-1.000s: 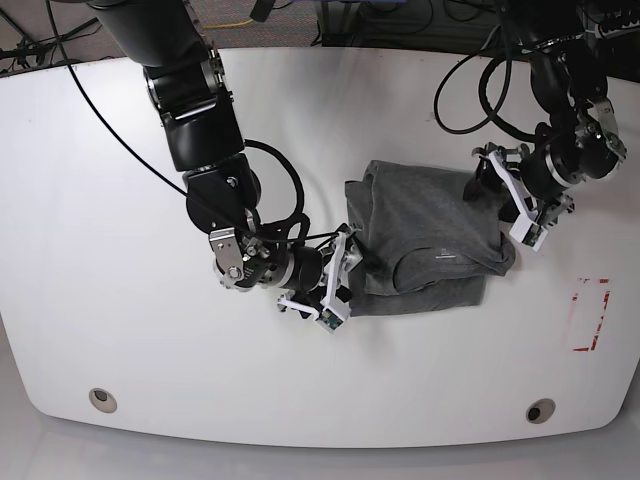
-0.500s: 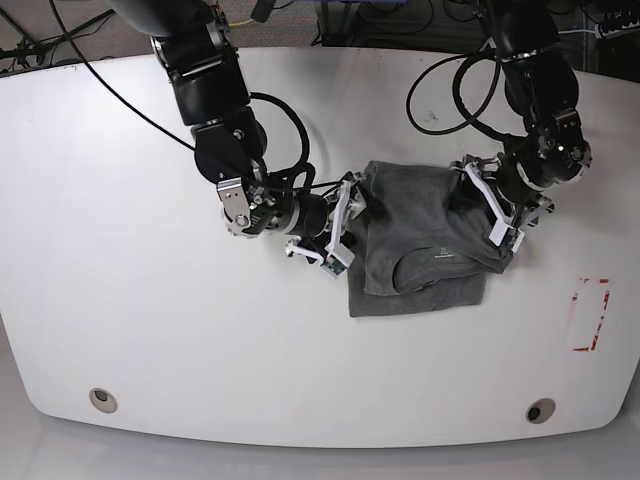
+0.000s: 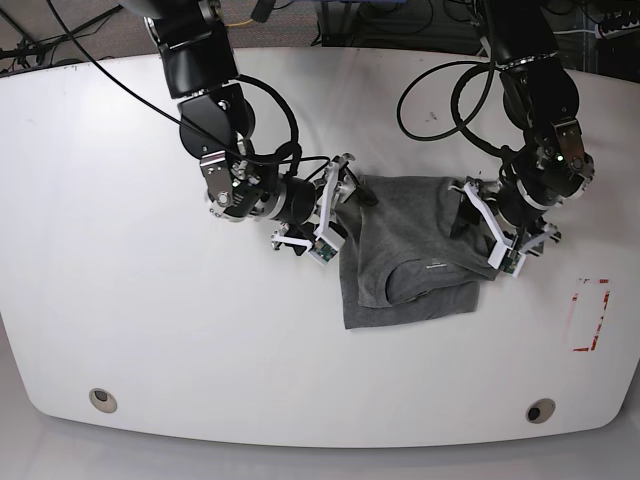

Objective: Fold the T-shirt properly
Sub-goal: 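Grasp the folded shirt with the left gripper and drag it aside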

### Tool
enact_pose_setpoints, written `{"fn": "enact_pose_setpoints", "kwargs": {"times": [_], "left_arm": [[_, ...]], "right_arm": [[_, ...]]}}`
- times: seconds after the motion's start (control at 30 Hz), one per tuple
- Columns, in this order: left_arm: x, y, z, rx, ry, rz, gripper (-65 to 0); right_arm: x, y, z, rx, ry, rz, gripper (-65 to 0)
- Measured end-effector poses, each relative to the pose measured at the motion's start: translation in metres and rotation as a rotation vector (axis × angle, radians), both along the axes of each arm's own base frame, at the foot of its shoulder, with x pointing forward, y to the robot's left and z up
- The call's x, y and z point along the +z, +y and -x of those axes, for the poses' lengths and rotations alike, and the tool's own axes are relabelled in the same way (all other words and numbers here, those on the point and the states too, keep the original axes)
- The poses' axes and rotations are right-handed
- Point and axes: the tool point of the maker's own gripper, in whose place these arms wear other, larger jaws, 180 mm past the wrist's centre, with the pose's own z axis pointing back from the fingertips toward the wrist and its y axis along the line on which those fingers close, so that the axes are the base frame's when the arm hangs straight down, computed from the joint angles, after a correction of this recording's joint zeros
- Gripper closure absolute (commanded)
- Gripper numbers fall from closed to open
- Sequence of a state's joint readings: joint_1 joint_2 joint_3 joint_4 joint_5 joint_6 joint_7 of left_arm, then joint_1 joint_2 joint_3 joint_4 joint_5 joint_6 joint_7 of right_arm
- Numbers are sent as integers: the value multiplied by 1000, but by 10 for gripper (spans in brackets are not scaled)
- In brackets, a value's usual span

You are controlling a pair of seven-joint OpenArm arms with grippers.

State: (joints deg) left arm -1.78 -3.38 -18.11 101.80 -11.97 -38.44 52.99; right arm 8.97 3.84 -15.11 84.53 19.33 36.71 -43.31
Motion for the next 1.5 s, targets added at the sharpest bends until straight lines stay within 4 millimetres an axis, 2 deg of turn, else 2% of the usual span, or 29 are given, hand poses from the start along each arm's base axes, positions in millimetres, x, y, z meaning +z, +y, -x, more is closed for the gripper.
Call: {"fn": "enact_pose_setpoints", "kwargs": {"times": [0.07,0.1,0.23,0.3,0.4,0.47,0.53,0.57,0.73,0.83,0.97,1.1,1.23,1.33,1.5], "left_arm": [[19,-3,-4,-8,-57,-3,-385],[21,-6,-6,-8,-65,4,-385],[11,-25,-4,29,-28,70,-388],[7,-31,-6,70,-8,100,-389],[7,-52,-20,113,-19,169,-390],[15,-66,-29,142,-78,227,-390],[14,-71,-35,186,-104,282,-392],[10,-74,-37,206,-115,301,-396],[-50,-77,-27,275,5,264,-461],[-73,-71,-29,298,-2,216,-481],[-84,-68,-39,297,-43,203,-492],[-95,-54,-42,298,-37,176,-492],[-101,-24,-39,275,-36,120,-488],[-103,11,-29,272,-21,82,-488],[-98,92,-5,349,14,28,-486]], "right_arm": [[9,-13,-7,-42,-19,-19,-415],[13,-20,-13,-75,-25,-26,-415],[30,-54,-30,-190,-71,-35,-415],[33,-64,-33,-216,-75,-33,-415],[30,-80,-35,-241,-73,-14,-415],[31,-87,-37,-258,-76,-19,-415],[31,-92,-38,-275,-71,-20,-415],[30,-96,-38,-287,-65,-18,-415],[23,-117,-39,-331,-48,4,-415],[21,-116,-37,-328,-42,6,-415],[23,-115,-35,-323,-47,6,-415],[28,-119,-33,-325,-70,16,-415],[27,-121,-32,-325,-69,22,-415],[27,-119,-31,-322,-67,18,-415],[21,-122,-25,-324,-52,25,-415]]}}
